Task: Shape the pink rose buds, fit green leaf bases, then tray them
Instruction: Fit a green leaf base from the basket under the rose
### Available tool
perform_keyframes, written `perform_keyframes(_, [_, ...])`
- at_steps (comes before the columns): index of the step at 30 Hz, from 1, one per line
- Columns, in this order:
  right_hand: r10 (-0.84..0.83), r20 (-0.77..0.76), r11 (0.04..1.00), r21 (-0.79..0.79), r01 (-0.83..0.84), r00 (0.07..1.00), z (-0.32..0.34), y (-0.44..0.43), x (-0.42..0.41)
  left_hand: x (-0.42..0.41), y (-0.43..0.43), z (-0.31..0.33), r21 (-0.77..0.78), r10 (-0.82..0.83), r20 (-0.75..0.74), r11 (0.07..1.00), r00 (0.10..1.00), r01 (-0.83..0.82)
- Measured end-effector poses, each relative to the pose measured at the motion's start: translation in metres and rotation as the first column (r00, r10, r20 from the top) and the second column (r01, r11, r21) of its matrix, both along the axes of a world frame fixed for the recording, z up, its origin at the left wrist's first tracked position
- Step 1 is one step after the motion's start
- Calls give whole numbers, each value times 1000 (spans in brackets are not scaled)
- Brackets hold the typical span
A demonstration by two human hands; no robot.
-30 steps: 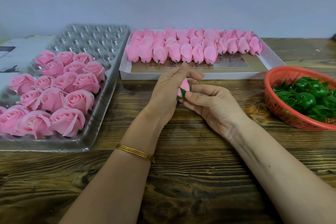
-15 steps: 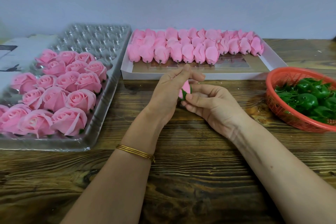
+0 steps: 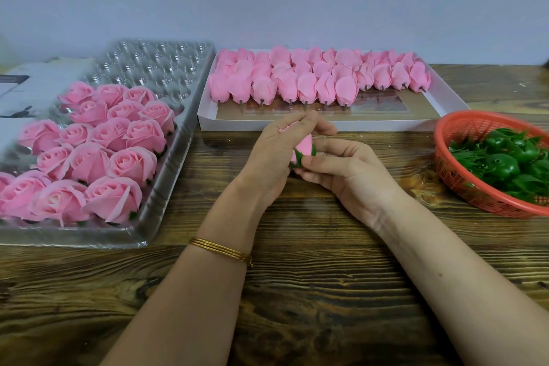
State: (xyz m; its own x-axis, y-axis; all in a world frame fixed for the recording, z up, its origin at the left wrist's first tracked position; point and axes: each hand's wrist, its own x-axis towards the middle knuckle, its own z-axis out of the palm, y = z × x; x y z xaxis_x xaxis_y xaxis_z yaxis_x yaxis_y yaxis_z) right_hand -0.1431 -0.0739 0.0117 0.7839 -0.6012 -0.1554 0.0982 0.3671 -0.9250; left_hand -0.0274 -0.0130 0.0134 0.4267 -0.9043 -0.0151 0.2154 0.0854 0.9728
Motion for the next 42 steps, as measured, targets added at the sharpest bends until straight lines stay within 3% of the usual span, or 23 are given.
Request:
perform_keyframes(15, [-72, 87, 995, 74, 66, 994, -1, 0, 2, 2, 2, -1, 4, 36, -177, 999, 984, -36])
perform_keyframes(21, [-141, 150, 987, 98, 127, 978, -2, 1, 3, -2, -1, -8, 36, -60, -86, 997, 994, 64])
perform_keyframes(34, [107, 175, 984, 124, -130, 979, -2, -6, 0, -1, 5, -2, -20, -191, -76, 981, 979, 190])
perform_keyframes(42, [177, 120, 975, 117, -191, 977, -4, -12, -4, -1, 3, -7, -14, -148, 31, 989, 989, 148])
